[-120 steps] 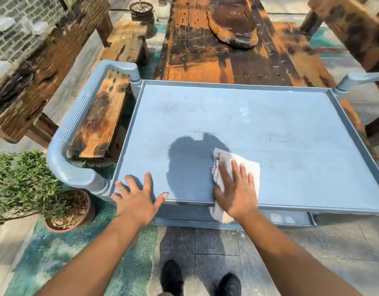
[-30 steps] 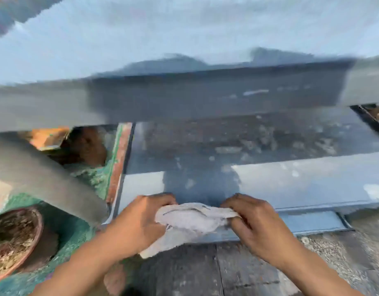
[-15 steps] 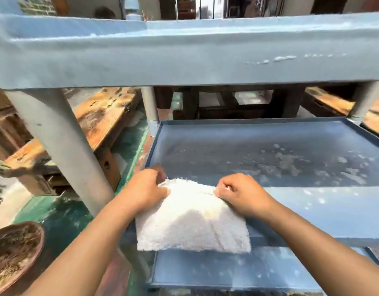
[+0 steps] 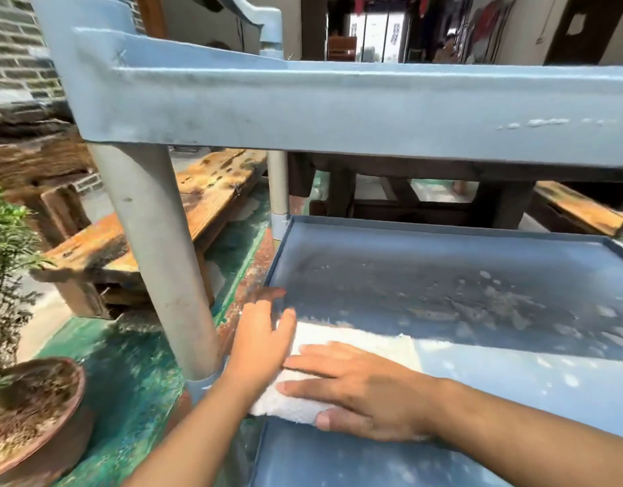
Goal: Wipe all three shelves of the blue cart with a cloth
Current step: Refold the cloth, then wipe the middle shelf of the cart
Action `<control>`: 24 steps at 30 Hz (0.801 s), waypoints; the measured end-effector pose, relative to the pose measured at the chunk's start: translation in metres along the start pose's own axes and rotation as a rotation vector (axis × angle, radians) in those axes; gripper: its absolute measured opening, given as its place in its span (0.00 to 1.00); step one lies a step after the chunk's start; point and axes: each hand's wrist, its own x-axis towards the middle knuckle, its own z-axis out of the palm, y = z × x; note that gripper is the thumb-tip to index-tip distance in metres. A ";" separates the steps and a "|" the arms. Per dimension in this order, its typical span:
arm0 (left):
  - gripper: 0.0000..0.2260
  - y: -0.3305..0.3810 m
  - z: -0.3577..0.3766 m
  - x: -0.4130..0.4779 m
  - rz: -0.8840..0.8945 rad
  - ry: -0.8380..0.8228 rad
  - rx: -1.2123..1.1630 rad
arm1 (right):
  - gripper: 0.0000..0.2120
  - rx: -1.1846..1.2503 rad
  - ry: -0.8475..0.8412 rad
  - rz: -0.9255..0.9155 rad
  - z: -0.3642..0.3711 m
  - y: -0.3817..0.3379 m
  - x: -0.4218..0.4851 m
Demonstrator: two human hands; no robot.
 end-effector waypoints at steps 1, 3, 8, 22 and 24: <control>0.15 0.001 -0.003 0.000 -0.030 0.037 -0.112 | 0.23 0.085 -0.024 0.018 0.002 0.003 0.004; 0.16 0.003 -0.006 0.002 -0.106 0.090 -0.307 | 0.23 0.151 -0.045 0.022 0.001 0.011 0.013; 0.14 -0.001 0.001 0.008 -0.138 0.118 -0.442 | 0.29 0.047 -0.024 -0.055 0.009 0.049 0.044; 0.22 -0.016 0.011 0.015 0.110 -0.114 0.125 | 0.30 -0.112 0.124 0.426 -0.002 0.209 0.125; 0.26 -0.014 0.010 0.016 0.112 -0.157 0.166 | 0.31 -0.092 0.100 0.526 -0.006 0.222 0.124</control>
